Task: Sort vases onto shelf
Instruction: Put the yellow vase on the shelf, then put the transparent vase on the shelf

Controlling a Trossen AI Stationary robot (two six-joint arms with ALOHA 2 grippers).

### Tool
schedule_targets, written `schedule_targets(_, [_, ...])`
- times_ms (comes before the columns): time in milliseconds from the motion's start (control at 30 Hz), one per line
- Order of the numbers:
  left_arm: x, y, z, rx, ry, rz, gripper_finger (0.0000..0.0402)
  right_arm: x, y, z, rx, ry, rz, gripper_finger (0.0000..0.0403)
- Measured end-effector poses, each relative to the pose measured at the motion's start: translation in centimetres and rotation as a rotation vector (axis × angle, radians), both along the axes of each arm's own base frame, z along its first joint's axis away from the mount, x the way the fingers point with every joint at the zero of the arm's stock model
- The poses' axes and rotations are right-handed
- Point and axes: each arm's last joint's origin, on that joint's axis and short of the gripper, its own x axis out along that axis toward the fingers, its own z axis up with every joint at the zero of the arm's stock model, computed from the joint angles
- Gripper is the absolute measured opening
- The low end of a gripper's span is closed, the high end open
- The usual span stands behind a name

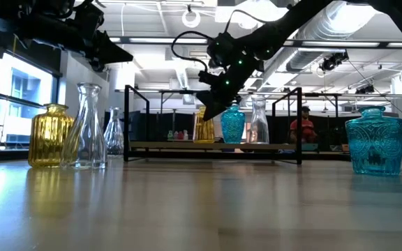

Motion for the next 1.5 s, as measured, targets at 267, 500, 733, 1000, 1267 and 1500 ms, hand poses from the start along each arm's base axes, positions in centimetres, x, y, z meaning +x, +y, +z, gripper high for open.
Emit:
schedule_targets(267, [0.0, 0.0, 1.3, -0.002, 0.007, -0.001, 0.0, 0.2, 4.2, 3.7, -0.039, -0.015, 0.135, 0.0])
schedule_targets(500, [-0.6, 0.6, 4.4, -0.036, 0.228, 0.179, 0.0, -1.5, 9.3, 5.9, -0.066, -0.113, 0.265, 0.0])
schedule_targets(733, [-1.1, 2.2, 4.9, -0.207, 0.386, 0.376, 0.0021, -4.4, 13.2, 6.1, -0.112, -0.219, 0.301, 0.0])
schedule_targets(1000, [-0.8, 4.1, 2.5, -0.274, 0.497, 0.489, 0.0117, -7.7, 16.9, 7.7, -0.129, -0.262, 0.298, 0.0])
schedule_targets(1267, [-0.7, 4.5, 1.3, -0.277, 0.472, 0.555, 0.0208, -10.0, 18.4, 6.9, -0.127, -0.259, 0.281, 0.0])
schedule_targets(1500, [-0.6, 4.6, -1.1, -0.313, 0.383, 0.585, 0.0235, -10.0, 18.7, 6.1, -0.107, -0.248, 0.279, 0.0])
